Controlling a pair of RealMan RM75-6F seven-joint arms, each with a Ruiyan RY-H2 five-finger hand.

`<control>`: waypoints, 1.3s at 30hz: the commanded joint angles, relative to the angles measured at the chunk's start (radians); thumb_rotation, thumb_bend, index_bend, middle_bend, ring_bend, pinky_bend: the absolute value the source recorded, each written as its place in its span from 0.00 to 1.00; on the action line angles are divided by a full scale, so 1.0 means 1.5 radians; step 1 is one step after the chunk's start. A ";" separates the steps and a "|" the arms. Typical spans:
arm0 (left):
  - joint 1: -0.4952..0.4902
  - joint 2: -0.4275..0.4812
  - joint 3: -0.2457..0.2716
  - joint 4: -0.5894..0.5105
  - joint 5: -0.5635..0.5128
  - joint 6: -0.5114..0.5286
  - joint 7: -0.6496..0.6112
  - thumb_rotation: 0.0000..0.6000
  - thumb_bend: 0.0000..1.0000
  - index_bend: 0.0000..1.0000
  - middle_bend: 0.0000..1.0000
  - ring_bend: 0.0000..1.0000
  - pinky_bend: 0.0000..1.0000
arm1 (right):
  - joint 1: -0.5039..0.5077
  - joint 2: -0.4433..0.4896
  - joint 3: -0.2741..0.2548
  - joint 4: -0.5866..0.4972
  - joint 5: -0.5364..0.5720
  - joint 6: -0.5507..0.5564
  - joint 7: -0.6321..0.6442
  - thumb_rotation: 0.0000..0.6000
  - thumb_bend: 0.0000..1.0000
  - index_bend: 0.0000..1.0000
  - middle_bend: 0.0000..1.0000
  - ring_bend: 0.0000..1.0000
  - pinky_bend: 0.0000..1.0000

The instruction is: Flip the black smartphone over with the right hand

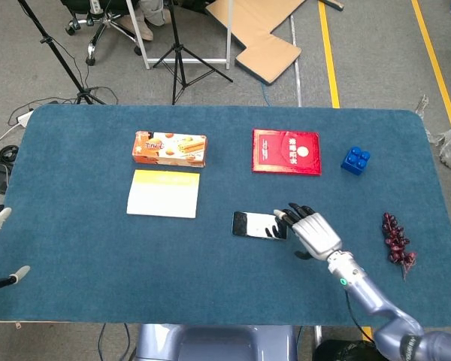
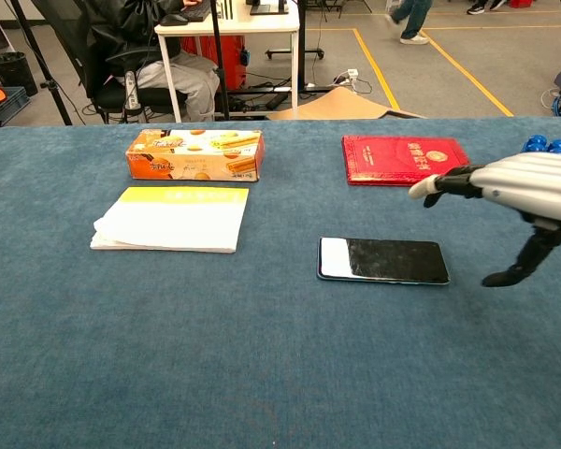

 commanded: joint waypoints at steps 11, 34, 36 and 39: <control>-0.012 -0.006 -0.010 0.008 -0.032 -0.027 0.005 1.00 0.00 0.00 0.00 0.00 0.00 | 0.077 -0.138 0.012 0.096 0.069 -0.029 -0.155 1.00 0.14 0.18 0.22 0.14 0.26; -0.022 -0.012 -0.015 0.010 -0.051 -0.047 0.016 1.00 0.00 0.00 0.00 0.00 0.00 | 0.108 -0.242 -0.018 0.243 0.041 0.013 -0.144 1.00 0.15 0.20 0.23 0.14 0.26; -0.022 -0.012 -0.015 0.010 -0.052 -0.047 0.016 1.00 0.00 0.00 0.00 0.00 0.00 | 0.110 -0.245 -0.019 0.248 0.045 0.010 -0.144 1.00 0.15 0.20 0.23 0.14 0.26; -0.023 -0.012 -0.016 0.010 -0.052 -0.047 0.016 1.00 0.00 0.00 0.00 0.00 0.00 | 0.112 -0.250 -0.019 0.252 0.050 0.009 -0.143 1.00 0.15 0.20 0.23 0.14 0.26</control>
